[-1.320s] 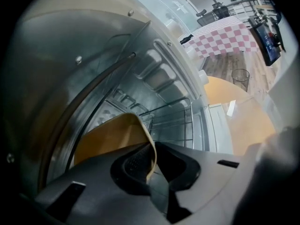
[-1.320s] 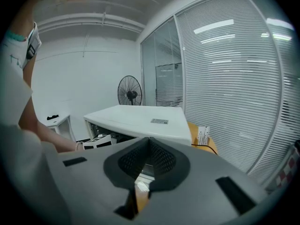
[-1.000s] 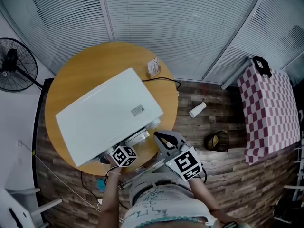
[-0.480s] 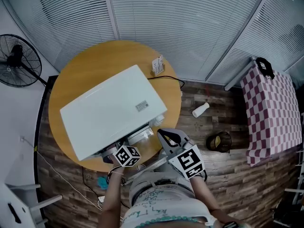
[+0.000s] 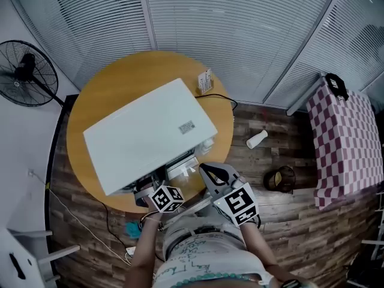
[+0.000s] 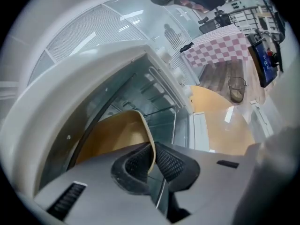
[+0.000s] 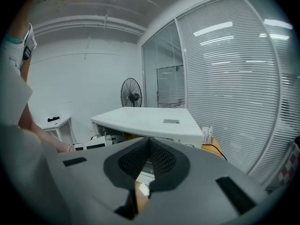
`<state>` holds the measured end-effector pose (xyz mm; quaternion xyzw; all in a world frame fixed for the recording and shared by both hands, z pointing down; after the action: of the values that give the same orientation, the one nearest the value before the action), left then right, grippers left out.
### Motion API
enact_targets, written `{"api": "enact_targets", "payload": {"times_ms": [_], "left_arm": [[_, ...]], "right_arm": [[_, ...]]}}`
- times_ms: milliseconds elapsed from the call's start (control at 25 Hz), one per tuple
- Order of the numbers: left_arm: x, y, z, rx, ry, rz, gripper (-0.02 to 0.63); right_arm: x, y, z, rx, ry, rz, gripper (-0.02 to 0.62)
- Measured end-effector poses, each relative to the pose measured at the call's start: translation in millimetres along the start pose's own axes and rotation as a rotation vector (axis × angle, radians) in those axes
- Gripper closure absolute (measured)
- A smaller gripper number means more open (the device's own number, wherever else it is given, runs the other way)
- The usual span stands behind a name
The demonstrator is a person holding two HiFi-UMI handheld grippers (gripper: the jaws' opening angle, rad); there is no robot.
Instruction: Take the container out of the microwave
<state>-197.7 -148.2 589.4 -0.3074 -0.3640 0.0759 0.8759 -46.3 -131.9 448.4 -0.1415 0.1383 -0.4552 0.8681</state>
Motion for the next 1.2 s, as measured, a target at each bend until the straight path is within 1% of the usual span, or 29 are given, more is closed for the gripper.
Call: {"api": "enact_targets", "payload": {"times_ms": [400, 760, 960, 1200], "left_arm": [[8, 17, 8, 0.024, 0.007, 0.026, 0.575], [15, 31, 21, 0.028, -0.017, 0.061, 0.575], [18, 36, 30, 0.024, -0.007, 0.088, 0.575], [25, 41, 35, 0.019, 0.003, 0.101, 0.575]], "right_arm": [[-23, 1, -1, -0.005, 0.006, 0.010, 0.601], [-38, 2, 0, -0.017, 0.002, 0.034, 0.601], [-44, 1, -3, -0.017, 0.002, 0.046, 0.601], [-44, 5, 1, -0.026, -0.001, 0.058, 0.601]]}}
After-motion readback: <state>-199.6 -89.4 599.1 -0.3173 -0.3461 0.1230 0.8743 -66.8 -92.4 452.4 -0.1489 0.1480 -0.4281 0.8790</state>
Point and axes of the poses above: the fingertips, and each gripper's own axes: y backward along the fingers, x to its right, z out of its underside, the point moved 3 cm from there along y, backward along the fingers, and after that the axes turned 9 degrees about y, right-handed, at the moved point
